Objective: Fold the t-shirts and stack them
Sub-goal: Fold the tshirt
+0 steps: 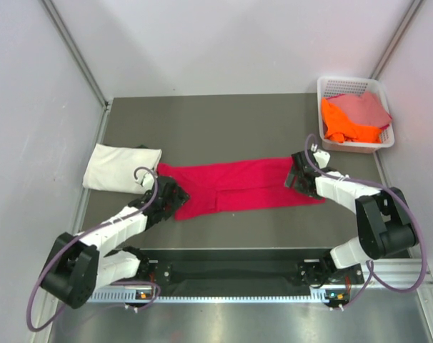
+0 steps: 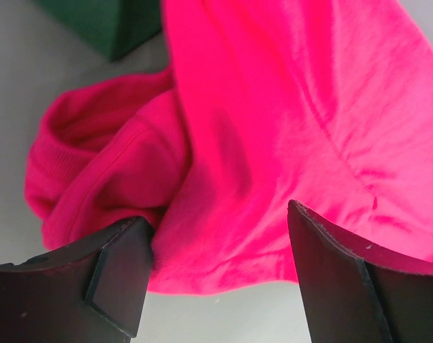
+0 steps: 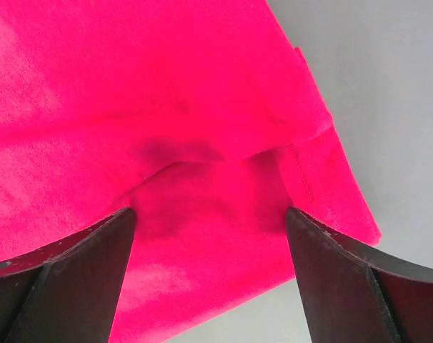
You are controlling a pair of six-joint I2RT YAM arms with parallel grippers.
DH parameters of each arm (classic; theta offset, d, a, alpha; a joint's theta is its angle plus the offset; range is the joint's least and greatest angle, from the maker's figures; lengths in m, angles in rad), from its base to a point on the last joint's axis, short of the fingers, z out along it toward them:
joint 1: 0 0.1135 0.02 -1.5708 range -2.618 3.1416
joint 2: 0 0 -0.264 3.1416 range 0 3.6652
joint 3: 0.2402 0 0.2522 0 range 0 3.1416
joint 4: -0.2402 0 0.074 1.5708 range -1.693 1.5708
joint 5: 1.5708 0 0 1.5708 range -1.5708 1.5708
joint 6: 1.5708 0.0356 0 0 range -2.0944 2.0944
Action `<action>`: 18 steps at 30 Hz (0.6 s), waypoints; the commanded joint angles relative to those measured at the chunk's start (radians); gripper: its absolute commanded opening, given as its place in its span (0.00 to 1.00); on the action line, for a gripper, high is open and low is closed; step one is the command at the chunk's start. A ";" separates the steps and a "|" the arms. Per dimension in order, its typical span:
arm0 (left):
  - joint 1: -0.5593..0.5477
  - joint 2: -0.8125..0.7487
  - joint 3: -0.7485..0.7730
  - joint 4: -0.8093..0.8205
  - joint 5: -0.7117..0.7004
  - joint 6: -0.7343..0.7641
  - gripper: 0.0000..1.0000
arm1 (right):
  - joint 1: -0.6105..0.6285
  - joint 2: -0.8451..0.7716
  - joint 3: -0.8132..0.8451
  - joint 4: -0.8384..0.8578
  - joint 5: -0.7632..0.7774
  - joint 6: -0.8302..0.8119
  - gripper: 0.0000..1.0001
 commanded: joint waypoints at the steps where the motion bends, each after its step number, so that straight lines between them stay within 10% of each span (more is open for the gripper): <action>1: -0.003 0.079 0.033 0.036 -0.018 0.014 0.77 | -0.009 -0.027 -0.003 -0.030 -0.034 0.022 0.86; 18: 0.012 0.322 0.158 0.108 -0.012 0.092 0.77 | 0.033 -0.072 -0.101 -0.041 -0.166 0.020 0.83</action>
